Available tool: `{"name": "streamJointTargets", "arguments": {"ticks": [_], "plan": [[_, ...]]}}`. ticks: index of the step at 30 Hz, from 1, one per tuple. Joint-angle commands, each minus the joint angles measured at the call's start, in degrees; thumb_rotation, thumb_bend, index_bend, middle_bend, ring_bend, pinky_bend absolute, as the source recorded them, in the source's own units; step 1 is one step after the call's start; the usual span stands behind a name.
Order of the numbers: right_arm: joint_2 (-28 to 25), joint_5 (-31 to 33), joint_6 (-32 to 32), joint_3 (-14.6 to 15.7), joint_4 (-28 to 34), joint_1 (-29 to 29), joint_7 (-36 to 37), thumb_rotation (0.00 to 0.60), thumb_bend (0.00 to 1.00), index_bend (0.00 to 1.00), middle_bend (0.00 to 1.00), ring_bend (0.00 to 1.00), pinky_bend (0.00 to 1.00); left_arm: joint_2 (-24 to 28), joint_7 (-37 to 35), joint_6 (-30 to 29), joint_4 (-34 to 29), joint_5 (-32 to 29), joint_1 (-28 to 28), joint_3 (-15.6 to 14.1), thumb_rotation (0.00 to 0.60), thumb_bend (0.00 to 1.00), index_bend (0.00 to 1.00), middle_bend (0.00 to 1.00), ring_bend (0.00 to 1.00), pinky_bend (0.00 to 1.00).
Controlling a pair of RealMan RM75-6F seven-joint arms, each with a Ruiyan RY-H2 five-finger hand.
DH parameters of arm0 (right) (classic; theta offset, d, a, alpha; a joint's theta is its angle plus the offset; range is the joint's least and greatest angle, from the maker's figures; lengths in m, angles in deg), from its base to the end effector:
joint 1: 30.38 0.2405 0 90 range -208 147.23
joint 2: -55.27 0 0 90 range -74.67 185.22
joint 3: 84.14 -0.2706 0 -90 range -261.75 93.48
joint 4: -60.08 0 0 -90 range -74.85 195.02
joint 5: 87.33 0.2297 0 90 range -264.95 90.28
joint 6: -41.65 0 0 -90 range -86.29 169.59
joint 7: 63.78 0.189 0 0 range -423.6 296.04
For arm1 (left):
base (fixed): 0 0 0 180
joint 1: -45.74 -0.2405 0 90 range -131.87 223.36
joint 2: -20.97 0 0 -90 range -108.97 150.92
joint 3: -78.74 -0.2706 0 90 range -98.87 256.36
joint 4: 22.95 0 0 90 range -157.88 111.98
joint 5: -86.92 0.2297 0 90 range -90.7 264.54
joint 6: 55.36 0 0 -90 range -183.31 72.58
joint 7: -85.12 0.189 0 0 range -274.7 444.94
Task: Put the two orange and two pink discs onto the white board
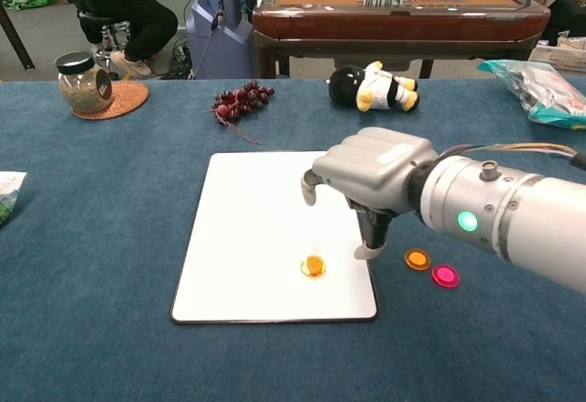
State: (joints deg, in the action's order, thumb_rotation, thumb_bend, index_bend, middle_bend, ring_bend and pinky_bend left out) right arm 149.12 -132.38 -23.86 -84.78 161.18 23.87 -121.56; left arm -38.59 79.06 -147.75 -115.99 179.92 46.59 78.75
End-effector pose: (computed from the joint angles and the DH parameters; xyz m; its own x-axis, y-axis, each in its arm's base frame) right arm -0.0782 -0.3232 -0.1053 0.7833 -0.1919 0.5913 -0.5789 -0.5720 0.5811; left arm -0.3238 0.1934 0.1761 0.3611 -0.0414 0.9316 0.9290 -0.0703 -0.3633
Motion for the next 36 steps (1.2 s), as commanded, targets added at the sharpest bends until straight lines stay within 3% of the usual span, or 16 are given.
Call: {"name": "streamJointTargets", "arguments": {"ticks": [1, 11, 20, 36], "plan": [[-1.70, -0.27, -1.76, 0.97, 1.39, -1.23, -0.57, 0.600, 0.11, 0.29, 1.00, 1.00, 1.00, -0.11, 0.26, -0.06, -0.02, 0.17, 0.01, -0.04, 0.600, 0.14, 0.41, 0.45, 0.38, 0.53], [-4.63, -1.37, -1.88, 3.38, 1.02, -4.19, 1.54, 0.600, 0.11, 0.29, 1.00, 1.00, 1.00, -0.37, 0.85, 0.51, -0.09, 0.13, 0.21, -0.18, 0.600, 0.14, 0.41, 0.45, 0.38, 0.53], [-6.12, -1.63, -1.21, 4.50, 0.89, -5.81, 2.08, 0.600, 0.11, 0.38, 1.00, 1.00, 1.00, -0.51, 1.04, 0.82, -0.09, 0.28, 0.38, -0.30, 0.600, 0.14, 0.41, 0.45, 0.38, 0.53], [-1.80, -6.60, -0.90, 5.46, -4.26, -8.25, 2.89, 0.600, 0.09, 0.39, 1.00, 1.00, 1.00, -0.35, 0.62, 0.67, -0.15, 0.44, 0.34, -0.43, 0.600, 0.14, 0.41, 0.45, 0.38, 0.53]]}}
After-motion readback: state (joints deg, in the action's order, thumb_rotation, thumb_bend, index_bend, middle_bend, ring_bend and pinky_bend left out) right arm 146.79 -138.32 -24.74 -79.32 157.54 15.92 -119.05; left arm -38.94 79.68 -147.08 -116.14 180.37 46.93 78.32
